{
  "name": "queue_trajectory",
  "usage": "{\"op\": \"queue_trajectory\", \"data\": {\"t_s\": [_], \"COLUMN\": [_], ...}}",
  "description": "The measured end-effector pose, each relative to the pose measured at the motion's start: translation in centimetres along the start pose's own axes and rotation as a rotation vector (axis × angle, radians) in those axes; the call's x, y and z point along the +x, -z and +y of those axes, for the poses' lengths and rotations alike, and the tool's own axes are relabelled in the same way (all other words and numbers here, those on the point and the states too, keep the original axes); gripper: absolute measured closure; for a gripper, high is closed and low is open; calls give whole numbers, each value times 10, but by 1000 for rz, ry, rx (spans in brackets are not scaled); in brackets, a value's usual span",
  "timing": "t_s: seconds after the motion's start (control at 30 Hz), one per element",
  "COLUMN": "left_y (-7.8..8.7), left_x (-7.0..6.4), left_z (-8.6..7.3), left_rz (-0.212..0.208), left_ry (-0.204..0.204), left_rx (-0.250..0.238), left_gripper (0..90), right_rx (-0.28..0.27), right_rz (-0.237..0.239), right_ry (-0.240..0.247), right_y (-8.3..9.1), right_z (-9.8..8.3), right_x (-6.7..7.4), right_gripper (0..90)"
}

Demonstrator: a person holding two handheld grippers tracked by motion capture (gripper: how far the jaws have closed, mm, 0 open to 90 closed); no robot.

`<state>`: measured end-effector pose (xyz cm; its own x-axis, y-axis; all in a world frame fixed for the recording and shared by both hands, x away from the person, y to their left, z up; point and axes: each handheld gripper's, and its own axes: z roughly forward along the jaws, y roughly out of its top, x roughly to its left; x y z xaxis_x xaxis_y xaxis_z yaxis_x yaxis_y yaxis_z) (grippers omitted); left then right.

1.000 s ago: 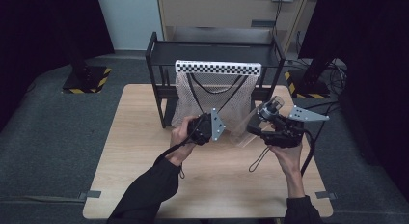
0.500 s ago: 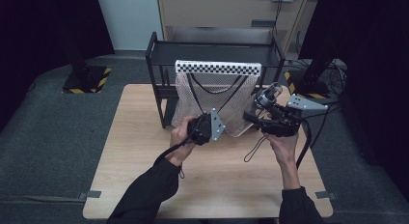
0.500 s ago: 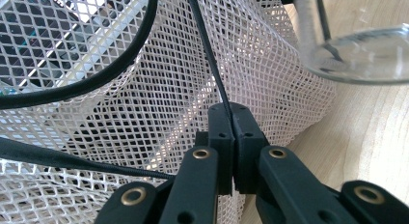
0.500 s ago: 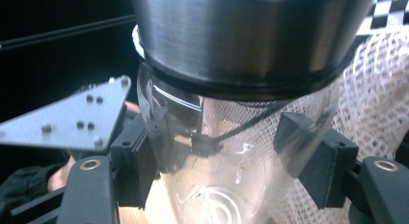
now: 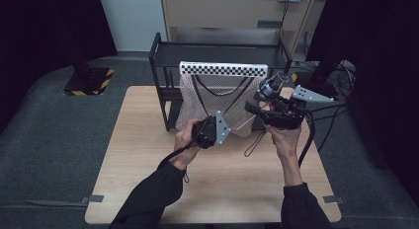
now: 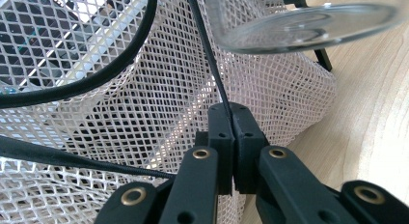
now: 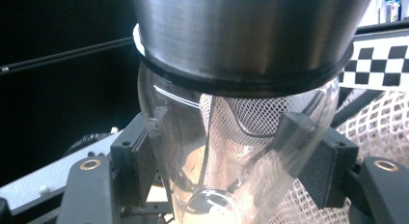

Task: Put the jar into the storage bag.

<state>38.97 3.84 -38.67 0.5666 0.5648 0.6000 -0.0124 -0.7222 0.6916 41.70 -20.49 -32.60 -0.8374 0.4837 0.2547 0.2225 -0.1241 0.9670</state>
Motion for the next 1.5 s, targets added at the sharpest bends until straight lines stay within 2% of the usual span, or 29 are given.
{"op": "queue_trajectory", "data": {"t_s": [0.13,0.3,0.57,0.8,1.0,1.2,1.4,1.5], "left_y": [0,1,4,7,11,9,8,9], "left_x": [0,0,0,0,1,0,-1,-1], "left_z": [0,0,2,3,3,5,6,7], "left_rz": [8,-3,-3,-4,-3,-5,-3,-1], "left_ry": [-4,-6,-14,-19,-21,-25,-24,-26], "left_rx": [1,-3,-8,-15,-22,-20,-26,-27], "left_gripper": [877,878,878,878,878,879,878,879], "right_rx": [-20,-20,-53,-51,20,63,117,145], "right_rz": [2,3,-5,-29,-90,-137,-230,-269], "right_ry": [-8,-6,-35,-18,29,49,138,159], "right_y": [-8,-19,-35,-53,-67,-68,-68,-68], "right_z": [5,9,14,13,5,-4,-4,-6], "right_x": [-1,-1,-4,-2,-3,-7,-1,1], "right_gripper": [318,318,318,318,318,317,316,316]}}
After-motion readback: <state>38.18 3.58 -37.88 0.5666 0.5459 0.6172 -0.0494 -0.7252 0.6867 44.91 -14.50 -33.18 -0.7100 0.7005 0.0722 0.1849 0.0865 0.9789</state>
